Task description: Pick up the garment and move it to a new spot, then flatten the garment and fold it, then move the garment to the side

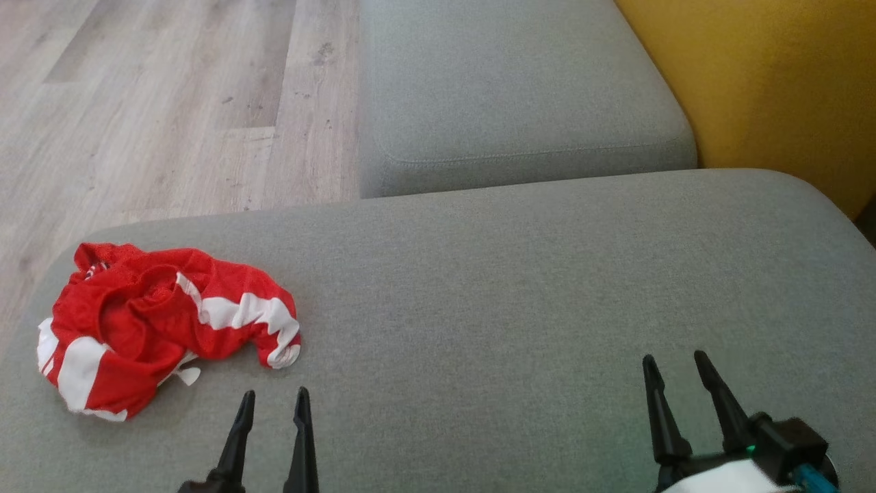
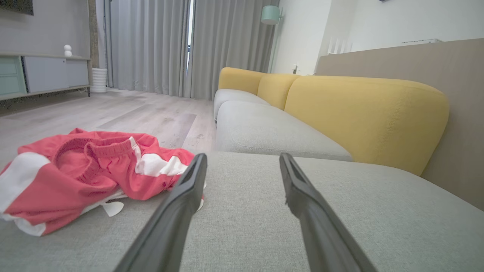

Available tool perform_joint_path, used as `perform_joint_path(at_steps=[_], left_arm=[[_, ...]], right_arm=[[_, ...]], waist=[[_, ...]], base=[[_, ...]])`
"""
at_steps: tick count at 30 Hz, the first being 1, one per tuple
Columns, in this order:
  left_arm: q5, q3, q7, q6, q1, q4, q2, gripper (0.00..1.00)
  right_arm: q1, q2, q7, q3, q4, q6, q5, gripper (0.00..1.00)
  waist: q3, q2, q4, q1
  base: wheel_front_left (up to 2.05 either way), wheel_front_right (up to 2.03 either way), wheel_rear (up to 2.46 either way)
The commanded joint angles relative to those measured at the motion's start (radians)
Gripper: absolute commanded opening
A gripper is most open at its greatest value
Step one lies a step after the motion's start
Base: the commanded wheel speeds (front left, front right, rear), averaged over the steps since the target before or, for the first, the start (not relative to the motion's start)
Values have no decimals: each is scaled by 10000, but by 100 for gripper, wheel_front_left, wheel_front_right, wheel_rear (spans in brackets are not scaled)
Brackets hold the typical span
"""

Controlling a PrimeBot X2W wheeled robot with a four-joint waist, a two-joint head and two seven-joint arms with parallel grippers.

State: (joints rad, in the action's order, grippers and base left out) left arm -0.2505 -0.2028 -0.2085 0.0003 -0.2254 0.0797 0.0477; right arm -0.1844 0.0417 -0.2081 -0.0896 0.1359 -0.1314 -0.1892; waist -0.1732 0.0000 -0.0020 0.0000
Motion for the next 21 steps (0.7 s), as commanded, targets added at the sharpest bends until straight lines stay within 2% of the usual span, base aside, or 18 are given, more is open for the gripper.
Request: perform_joint_path(at_steps=[1, 13, 21], left_arm=[[385, 128, -163, 89, 311, -462, 19, 100], [1766, -10, -519, 322, 22, -391, 26, 100], [1591, 58, -532, 425, 15, -21, 26, 100]], right_arm=[[129, 79, -169, -200, -444, 7, 374, 100], [-215, 85, -522, -174, -386, 7, 1561, 100], [-259, 85, -536, -151, -272, 7, 1640, 100]], waist=[[-36, 0, 18, 0], [-296, 0, 63, 0], [-298, 0, 37, 0]], base=[[0, 0, 0], [0, 0, 0], [0, 0, 0]])
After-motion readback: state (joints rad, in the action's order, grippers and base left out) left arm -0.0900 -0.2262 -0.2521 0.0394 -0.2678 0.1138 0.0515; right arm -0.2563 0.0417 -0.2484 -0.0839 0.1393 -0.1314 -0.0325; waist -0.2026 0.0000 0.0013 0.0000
